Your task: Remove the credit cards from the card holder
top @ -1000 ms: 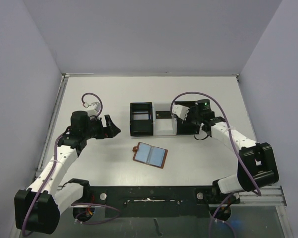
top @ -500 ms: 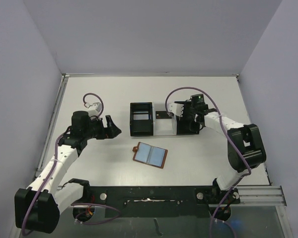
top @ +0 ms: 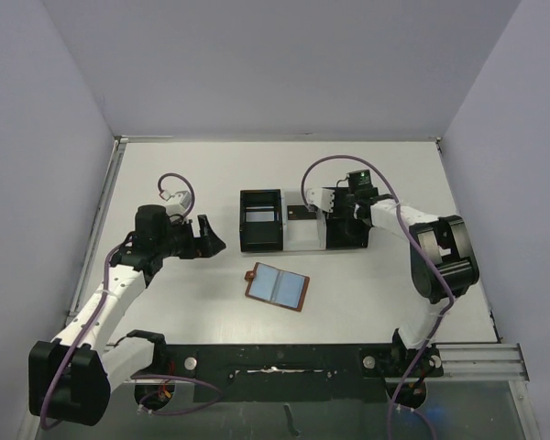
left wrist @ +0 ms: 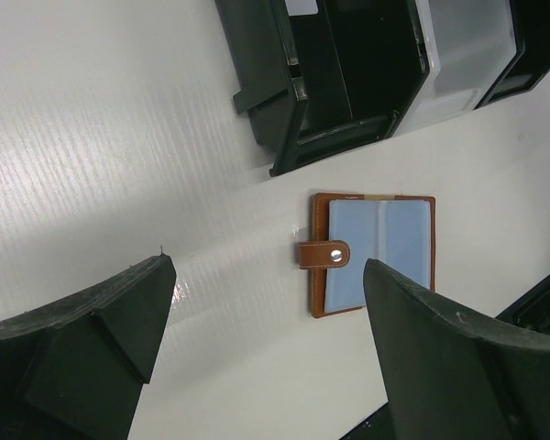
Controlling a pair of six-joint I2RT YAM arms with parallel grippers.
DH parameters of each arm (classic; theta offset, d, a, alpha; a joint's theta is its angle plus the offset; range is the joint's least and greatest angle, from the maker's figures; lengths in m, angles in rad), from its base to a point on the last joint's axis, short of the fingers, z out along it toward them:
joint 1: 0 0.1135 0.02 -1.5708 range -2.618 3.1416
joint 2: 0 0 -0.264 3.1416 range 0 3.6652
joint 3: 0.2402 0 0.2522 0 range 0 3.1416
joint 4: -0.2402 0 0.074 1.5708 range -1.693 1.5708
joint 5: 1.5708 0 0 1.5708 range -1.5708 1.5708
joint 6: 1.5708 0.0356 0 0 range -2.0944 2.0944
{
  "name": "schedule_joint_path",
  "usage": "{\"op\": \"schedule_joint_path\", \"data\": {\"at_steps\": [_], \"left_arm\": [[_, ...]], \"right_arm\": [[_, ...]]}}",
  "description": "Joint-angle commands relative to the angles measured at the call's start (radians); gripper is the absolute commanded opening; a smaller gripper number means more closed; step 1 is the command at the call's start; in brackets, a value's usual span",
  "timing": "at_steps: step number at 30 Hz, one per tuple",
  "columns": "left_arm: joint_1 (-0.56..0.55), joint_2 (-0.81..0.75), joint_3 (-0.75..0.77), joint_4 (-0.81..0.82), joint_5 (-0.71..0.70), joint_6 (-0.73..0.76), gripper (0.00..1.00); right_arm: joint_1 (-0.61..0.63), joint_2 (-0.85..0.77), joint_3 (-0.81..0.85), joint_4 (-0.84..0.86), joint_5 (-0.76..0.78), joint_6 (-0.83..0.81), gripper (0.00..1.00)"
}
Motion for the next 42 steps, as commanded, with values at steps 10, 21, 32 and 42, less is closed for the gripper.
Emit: {"op": "schedule_joint_path", "data": {"at_steps": [10, 21, 32, 42], "left_arm": [[-0.004, 0.021, 0.026, 0.021, 0.018, 0.024, 0.83], [-0.004, 0.024, 0.031, 0.019, 0.022, 0.027, 0.83], [-0.006, 0.026, 0.031, 0.019, 0.031, 0.03, 0.83], [-0.006, 0.016, 0.036, 0.013, -0.036, 0.001, 0.83]], "right_arm": [[-0.014, 0.023, 0.086, -0.103, -0.068, 0.008, 0.18], [-0.043, 0.037, 0.109, -0.166, -0.09, 0.029, 0.3], [-0.044, 0.008, 0.101, -0.105, -0.087, 0.079, 0.34], [-0.032, -0.291, -0.063, 0.277, 0.048, 0.329, 0.51]]}}
